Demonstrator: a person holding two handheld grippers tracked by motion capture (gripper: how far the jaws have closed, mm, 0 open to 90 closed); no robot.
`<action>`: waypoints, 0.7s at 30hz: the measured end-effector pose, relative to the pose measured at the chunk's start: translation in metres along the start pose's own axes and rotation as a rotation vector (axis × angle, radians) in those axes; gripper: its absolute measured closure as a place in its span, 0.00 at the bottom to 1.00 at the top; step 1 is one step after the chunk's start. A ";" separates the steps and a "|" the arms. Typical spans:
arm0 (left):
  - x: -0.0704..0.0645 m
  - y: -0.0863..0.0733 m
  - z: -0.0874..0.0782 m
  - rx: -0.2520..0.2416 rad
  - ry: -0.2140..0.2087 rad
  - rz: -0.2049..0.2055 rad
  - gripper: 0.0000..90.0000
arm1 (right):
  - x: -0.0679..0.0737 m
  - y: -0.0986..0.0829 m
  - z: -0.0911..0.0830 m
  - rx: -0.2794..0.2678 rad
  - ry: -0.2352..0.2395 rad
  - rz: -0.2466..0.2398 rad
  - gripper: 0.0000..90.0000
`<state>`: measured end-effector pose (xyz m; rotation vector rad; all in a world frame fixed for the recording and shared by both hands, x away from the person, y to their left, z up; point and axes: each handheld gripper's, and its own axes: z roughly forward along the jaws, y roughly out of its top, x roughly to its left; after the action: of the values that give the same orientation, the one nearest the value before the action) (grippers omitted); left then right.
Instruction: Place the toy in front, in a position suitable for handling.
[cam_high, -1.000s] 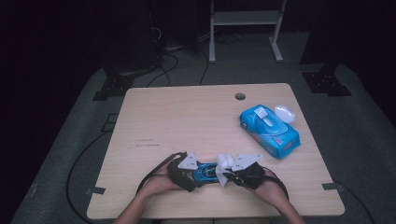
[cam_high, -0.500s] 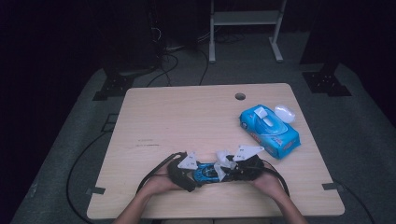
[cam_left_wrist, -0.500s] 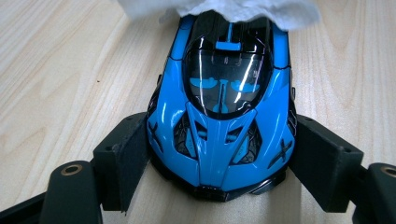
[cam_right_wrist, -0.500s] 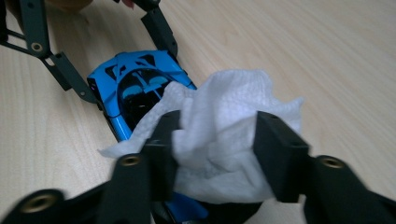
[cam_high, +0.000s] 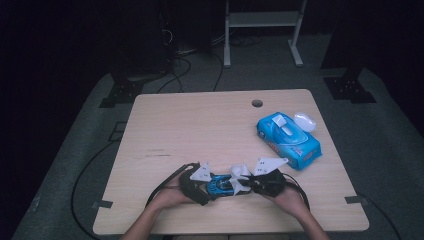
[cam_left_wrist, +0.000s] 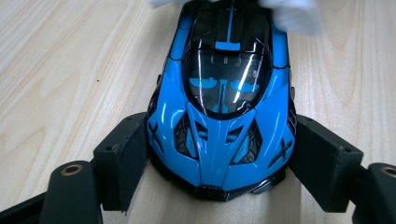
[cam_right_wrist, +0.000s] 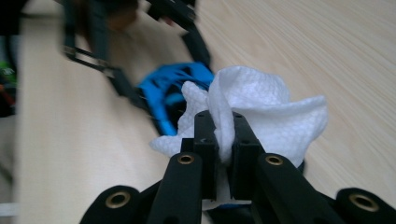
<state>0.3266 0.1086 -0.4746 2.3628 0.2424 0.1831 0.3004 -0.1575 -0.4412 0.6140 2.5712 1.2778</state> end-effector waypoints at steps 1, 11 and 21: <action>0.000 0.000 0.000 0.000 0.000 0.002 0.27 | 0.005 0.003 -0.004 -0.012 0.023 0.002 0.93; 0.000 0.000 0.000 0.000 0.001 0.001 0.27 | 0.003 -0.001 -0.014 0.006 0.041 -0.013 0.68; 0.001 0.001 0.000 0.004 -0.002 0.008 0.27 | -0.008 0.000 0.016 0.005 -0.037 0.013 0.69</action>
<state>0.3276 0.1078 -0.4743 2.3680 0.2325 0.1843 0.3135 -0.1497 -0.4505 0.6502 2.5457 1.2524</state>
